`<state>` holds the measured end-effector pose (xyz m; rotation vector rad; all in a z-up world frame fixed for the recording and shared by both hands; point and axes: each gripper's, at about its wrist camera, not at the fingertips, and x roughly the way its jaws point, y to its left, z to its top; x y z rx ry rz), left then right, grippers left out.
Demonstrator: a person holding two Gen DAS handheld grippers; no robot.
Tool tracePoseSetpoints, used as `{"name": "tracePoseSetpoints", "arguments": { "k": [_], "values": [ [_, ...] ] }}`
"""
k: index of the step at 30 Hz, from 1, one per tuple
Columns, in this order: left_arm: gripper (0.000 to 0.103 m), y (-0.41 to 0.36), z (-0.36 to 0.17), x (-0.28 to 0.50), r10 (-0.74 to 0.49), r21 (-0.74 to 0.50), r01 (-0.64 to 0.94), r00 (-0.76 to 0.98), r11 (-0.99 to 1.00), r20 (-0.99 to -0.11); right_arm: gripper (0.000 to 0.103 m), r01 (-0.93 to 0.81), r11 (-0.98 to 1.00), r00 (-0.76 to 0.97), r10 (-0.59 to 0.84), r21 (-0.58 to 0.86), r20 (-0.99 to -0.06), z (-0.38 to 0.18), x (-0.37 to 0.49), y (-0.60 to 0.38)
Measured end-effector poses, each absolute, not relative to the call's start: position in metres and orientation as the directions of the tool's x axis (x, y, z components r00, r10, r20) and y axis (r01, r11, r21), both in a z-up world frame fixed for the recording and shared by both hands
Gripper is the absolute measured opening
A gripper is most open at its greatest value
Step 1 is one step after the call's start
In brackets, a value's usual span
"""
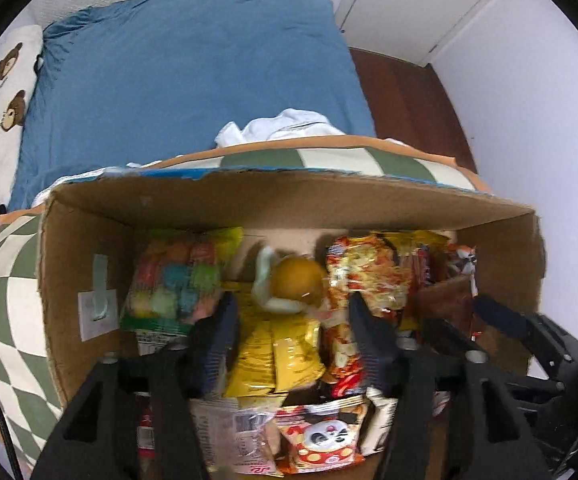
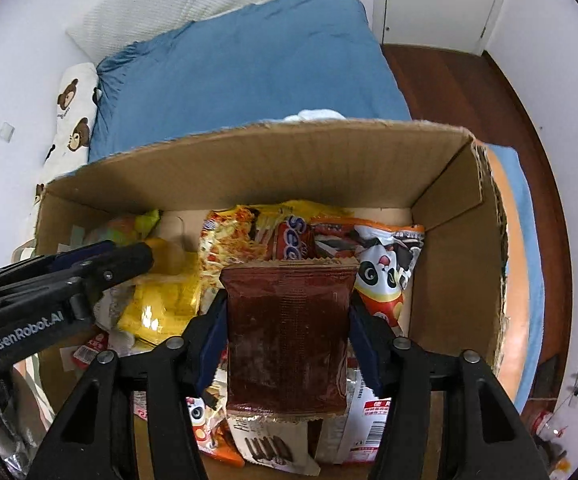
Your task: Organize snacks
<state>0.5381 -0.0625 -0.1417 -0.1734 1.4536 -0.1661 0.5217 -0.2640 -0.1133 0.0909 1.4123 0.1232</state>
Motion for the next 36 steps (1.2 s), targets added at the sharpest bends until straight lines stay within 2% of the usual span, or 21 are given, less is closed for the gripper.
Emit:
{"name": "tracePoseSetpoints", "arguments": {
  "k": [1,3,5,10,13,26,36],
  "values": [
    [0.079,-0.062,-0.139,0.537,-0.206,-0.206,0.014,0.120,0.979,-0.971,0.075,-0.031,0.991,0.155,0.137,0.134,-0.978,-0.114,0.521,-0.265],
    [0.087,-0.062,-0.135,0.533,-0.174,-0.172,0.028,0.146,0.985,-0.974,0.084,-0.039,0.992,0.158,0.121,0.117,-0.980,-0.114,0.519,-0.266],
    [0.089,-0.062,-0.130,0.527,-0.156,-0.151,0.041,0.164,0.988,-0.974,0.095,-0.045,0.994,0.168,0.101,0.095,-0.981,-0.111,0.516,-0.265],
    [0.092,-0.057,-0.122,0.506,-0.157,-0.146,0.071,0.203,0.987,-0.966,0.096,-0.058,0.997,0.184,0.064,0.054,-0.981,-0.101,0.503,-0.258],
    [0.101,-0.053,-0.117,0.492,-0.155,-0.144,0.066,0.218,0.987,-0.964,0.096,-0.059,0.998,0.205,0.036,0.025,-0.978,-0.092,0.487,-0.258],
    [0.101,-0.042,-0.075,0.443,-0.151,-0.139,0.058,0.329,0.989,-0.932,0.097,-0.049,0.999,0.278,0.028,0.015,-0.960,-0.057,0.442,-0.260],
    [0.101,-0.032,-0.016,0.362,-0.106,-0.102,0.037,0.506,0.994,-0.856,0.097,-0.068,0.998,0.423,0.045,0.018,-0.905,0.001,0.370,-0.259]
  ]
}}
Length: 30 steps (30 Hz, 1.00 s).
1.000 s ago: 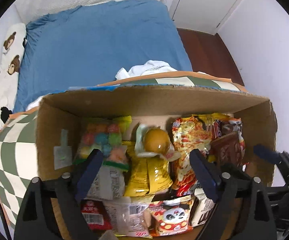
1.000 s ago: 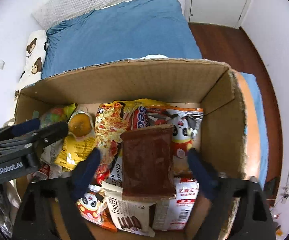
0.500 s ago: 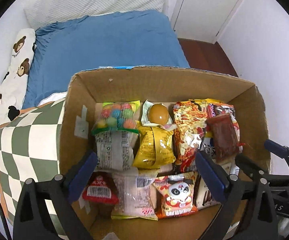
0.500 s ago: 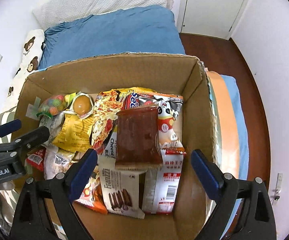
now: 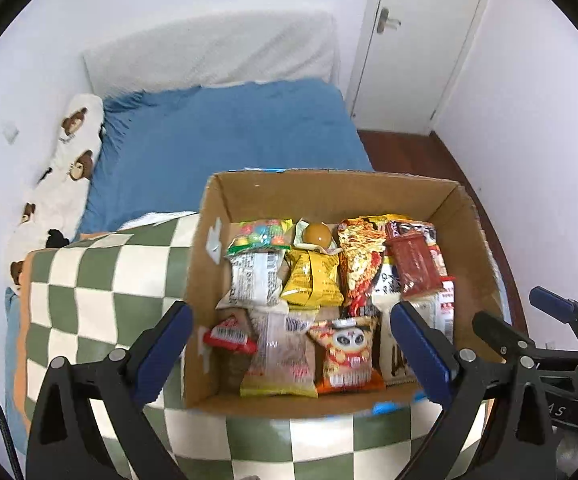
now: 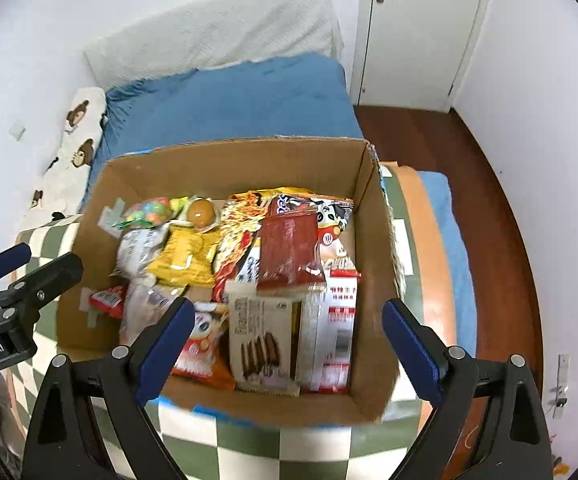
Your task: Organize snacks
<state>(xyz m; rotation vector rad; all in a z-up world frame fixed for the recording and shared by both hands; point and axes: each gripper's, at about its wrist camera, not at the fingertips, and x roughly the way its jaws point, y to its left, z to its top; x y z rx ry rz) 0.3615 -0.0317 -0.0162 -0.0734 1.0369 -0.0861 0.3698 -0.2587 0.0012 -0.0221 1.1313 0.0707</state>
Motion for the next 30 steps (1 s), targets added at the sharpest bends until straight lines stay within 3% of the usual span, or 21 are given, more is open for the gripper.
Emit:
{"name": "tracePoseSetpoints", "arguments": {
  "k": [15,30],
  "values": [
    [0.101,-0.024,0.053,0.217,-0.072,-0.078,0.019,0.645,0.997,-0.761,0.100,-0.088,0.996,0.610,0.077,0.029,-0.789,0.098,0.214,-0.257],
    [0.101,-0.023,0.112,0.127,-0.052,-0.055,0.018,0.706,0.998,-0.707,0.100,-0.108,0.994,0.700,0.084,0.012,-0.709,0.178,0.099,-0.261]
  ]
}}
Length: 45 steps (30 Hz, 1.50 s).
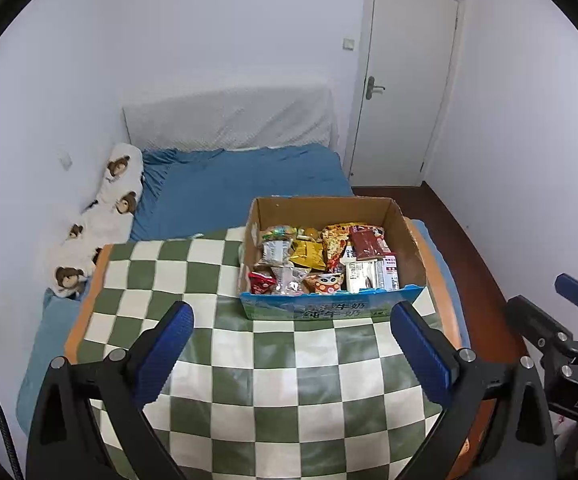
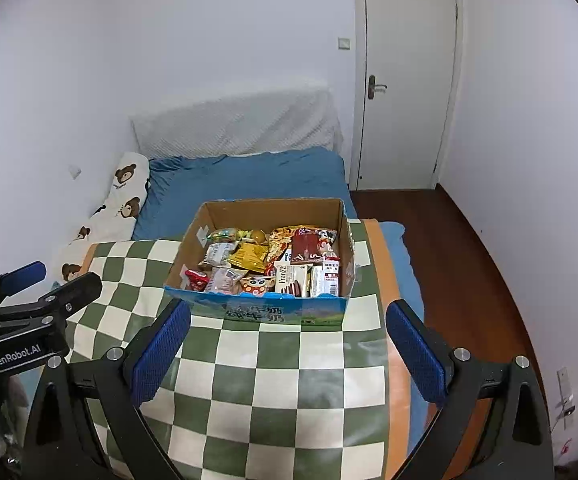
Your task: Organize snacks
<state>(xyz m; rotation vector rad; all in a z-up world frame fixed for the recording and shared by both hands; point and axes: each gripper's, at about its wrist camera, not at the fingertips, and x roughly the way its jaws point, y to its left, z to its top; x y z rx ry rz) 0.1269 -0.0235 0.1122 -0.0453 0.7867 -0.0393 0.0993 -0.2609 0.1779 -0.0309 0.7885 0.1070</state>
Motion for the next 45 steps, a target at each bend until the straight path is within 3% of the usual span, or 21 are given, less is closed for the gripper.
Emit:
{"name": "tracePoseSetpoints", "arguments": {
  "k": [19,45],
  "values": [
    [0.101,-0.023,0.117,0.118,-0.027,-0.042,-0.004,0.719,0.999,-0.694,0.100,-0.101,0.995,0.726,0.066,-0.012,-0.684,0.201,0.076,-0.261],
    [0.101,-0.029,0.052,0.232,0.012,-0.015,-0.041,0.585,0.999,-0.811,0.100,-0.028,0.999,0.627,-0.007,-0.031,-0.779,0.112,0.210,-0.267]
  ]
}}
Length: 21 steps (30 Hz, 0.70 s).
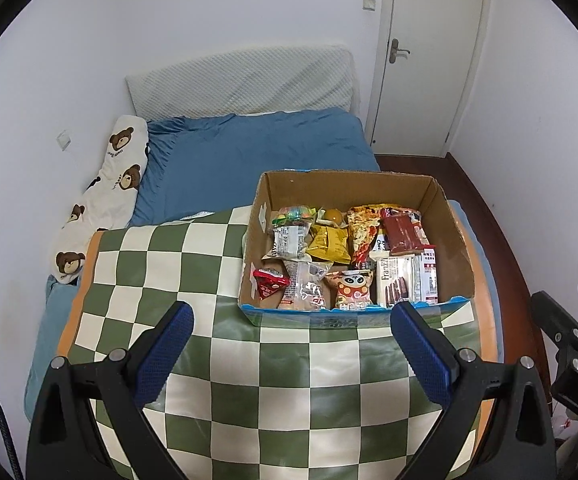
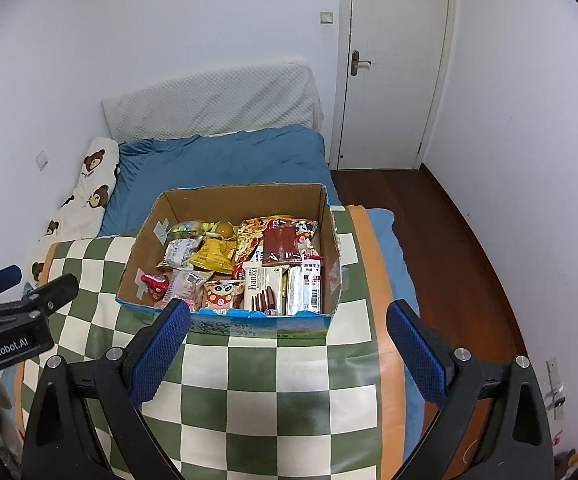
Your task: Organize snacks
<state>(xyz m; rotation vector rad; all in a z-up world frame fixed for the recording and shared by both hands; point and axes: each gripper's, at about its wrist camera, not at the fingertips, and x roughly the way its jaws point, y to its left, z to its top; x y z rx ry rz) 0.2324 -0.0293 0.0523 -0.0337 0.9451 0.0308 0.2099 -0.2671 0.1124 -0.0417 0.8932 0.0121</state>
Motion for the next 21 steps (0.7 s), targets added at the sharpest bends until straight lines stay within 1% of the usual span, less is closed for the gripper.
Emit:
{"name": "tracePoseSetpoints", "arguments": {
  "k": [3,5,21],
  "values": [
    [0.101,-0.0326,0.0508,0.2339,0.013,-0.007,-0.032,0.586,0.999,-0.810,0.100,-0.017,0.999,0.631,-0.011,-0.028,-0.776,0.1101,0.2114,-0.2697],
    [0.103,-0.0342,0.0497,0.2347,0.011,-0.006,-0.026,0.586,1.000,-0.810,0.100,-0.012,0.999,0.632,-0.015,-0.029,-0.775,0.1090,0.2130,-0.2710],
    [0.103,-0.0376,0.0573,0.2291,0.003,-0.017,-0.027,0.620,0.999,-0.785,0.100,-0.003,0.999,0.660,-0.031,-0.044,-0.751,0.1181,0.2061,-0.2704]
  ]
}}
